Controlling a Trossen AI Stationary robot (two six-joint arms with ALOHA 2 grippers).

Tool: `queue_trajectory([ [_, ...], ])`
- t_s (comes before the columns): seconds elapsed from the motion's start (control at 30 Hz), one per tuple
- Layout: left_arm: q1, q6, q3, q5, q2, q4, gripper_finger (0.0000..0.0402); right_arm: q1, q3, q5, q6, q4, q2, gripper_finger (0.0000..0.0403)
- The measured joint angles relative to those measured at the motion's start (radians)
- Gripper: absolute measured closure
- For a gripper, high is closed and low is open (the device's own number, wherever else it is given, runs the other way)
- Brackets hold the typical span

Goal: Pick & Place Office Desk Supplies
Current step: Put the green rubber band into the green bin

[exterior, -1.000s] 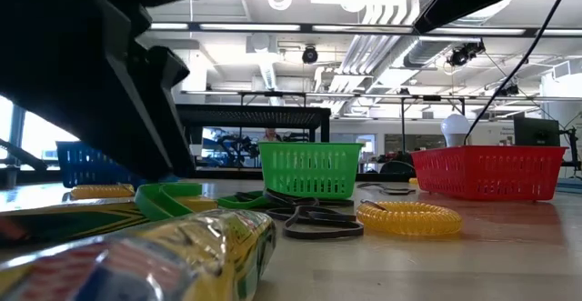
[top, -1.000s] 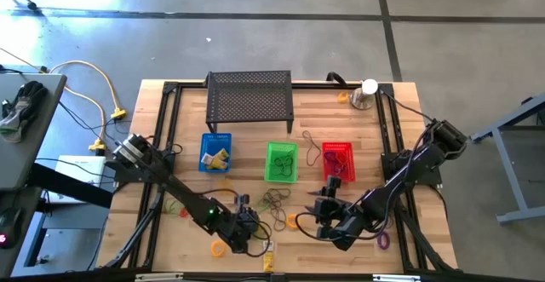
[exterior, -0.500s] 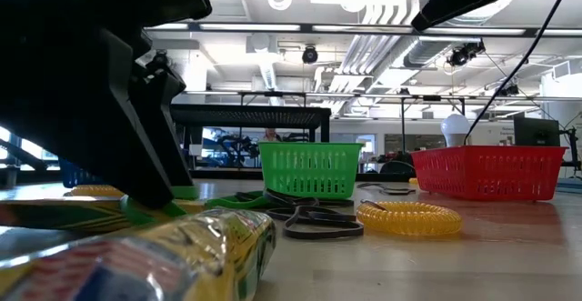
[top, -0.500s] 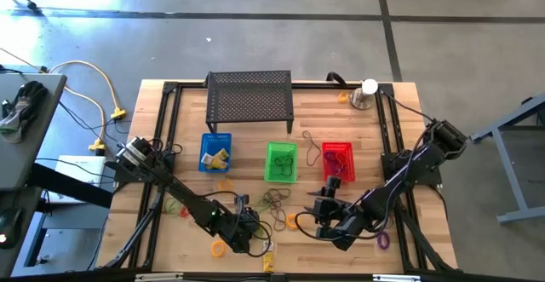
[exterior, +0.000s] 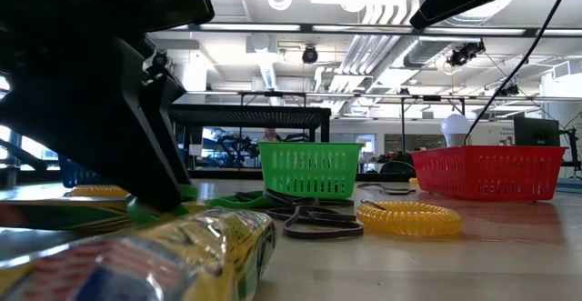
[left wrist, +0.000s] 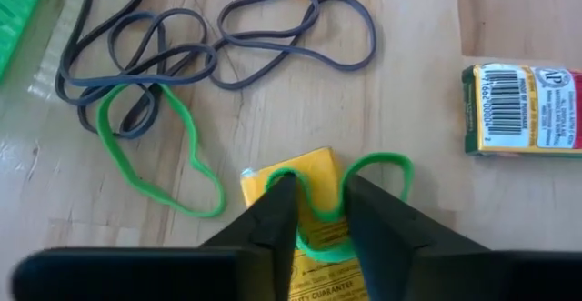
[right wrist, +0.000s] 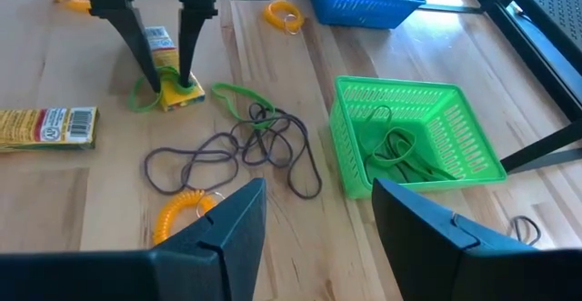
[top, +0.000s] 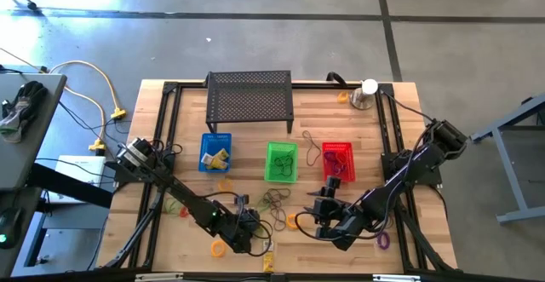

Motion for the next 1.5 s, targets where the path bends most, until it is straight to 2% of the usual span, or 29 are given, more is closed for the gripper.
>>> queue_trajectory([
  [0.27,-0.002,0.009,0.000,0.002,0.000,0.008,0.0395,0.000,0.000,0.000,0.000,0.003,0.000,0.0213],
  [0.57,-0.007,0.030,0.031,0.001,-0.001,0.047,0.0399,0.000,0.000,0.000,0.000,0.003,0.000,0.0213],
  [0.77,-0.007,0.122,0.099,-0.013,-0.030,0.031,0.0400,0.000,0.000,0.000,0.000,0.003,0.000,0.0213],
  [0.87,0.007,0.210,0.142,-0.090,-0.058,0.023,0.0400,0.000,0.000,0.000,-0.001,0.005,-0.001,0.0213],
  [1.0,0.053,0.391,0.185,-0.246,-0.082,0.043,0.0400,0.000,0.000,0.000,-0.001,0.015,-0.001,0.0213],
  [1.07,0.095,0.469,0.191,-0.274,-0.084,0.056,0.0400,0.001,0.001,-0.001,0.000,0.026,-0.001,0.0213],
  [1.2,0.212,0.581,0.191,-0.165,-0.081,0.061,0.0400,0.001,0.001,-0.020,0.000,0.037,-0.001,0.0213],
  [1.37,0.361,0.497,0.190,-0.035,-0.076,0.004,0.0400,0.002,0.001,-0.027,0.001,0.043,0.007,0.0213],
  [1.5,0.437,0.419,0.168,-0.020,-0.076,-0.053,0.0400,0.001,0.001,-0.022,-0.005,0.069,0.029,0.0213],
])
